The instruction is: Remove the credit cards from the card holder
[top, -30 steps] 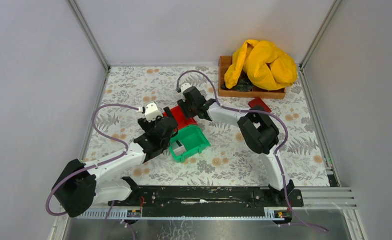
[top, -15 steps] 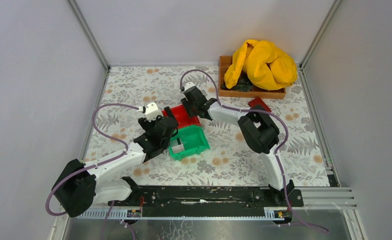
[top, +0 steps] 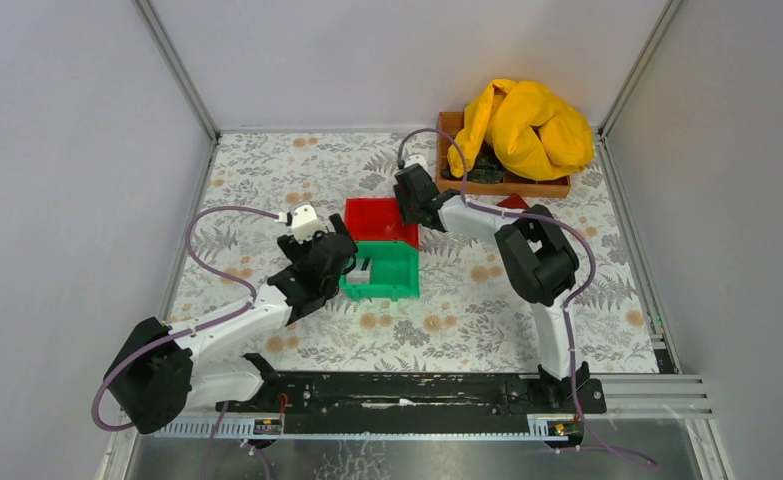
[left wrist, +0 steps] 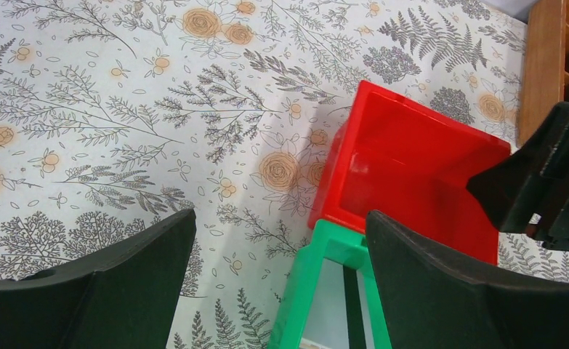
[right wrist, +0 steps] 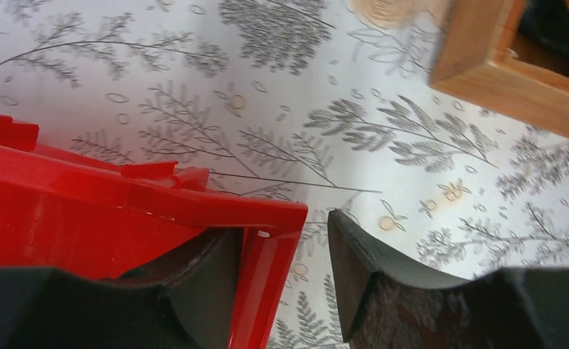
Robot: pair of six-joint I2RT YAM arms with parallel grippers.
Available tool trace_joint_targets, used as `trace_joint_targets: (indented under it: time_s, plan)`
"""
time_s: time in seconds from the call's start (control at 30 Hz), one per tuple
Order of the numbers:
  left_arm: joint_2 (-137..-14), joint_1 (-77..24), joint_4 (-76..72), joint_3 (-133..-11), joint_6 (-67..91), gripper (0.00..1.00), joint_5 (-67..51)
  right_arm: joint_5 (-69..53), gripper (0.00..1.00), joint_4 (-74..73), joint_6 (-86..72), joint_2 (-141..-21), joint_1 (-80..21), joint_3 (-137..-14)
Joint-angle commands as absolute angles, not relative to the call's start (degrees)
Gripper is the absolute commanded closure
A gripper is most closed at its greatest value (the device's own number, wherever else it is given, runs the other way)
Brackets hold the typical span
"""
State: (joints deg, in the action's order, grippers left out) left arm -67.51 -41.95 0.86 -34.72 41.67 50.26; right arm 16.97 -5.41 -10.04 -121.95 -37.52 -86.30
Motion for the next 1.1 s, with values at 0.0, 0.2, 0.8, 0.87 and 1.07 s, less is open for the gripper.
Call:
trace_joint_targets:
  time_s: [0.0,0.2,0.8,0.87,1.07]
  plan:
    - [-67.9,-41.8,0.7,-36.5,41.7,0.07,50.7,22.3,0.47,-5.9,-15.5,-116.5,-36.1,-83.9]
    - [-67.7,-41.7,0.8,-36.4,41.9,0.07,49.9,24.1,0.46,-5.9,-18.0,-113.1,-35.8,-79.7]
    - [-69.0,-41.8,0.4,-36.7,42.7,0.07,47.6,18.8,0.46,-2.5,-18.1,-102.2,-36.0,-68.0]
    - [-68.6,-41.7,0.5,-36.6,43.4,0.07,46.2,18.3,0.47,-1.6,-17.8,-100.9,-35.9,-66.7]
    - [-65.2,-41.8,3.9,-35.2,48.8,0.11,40.1,19.2,0.61,-1.6,-16.2,-98.1,-35.9,-66.6]
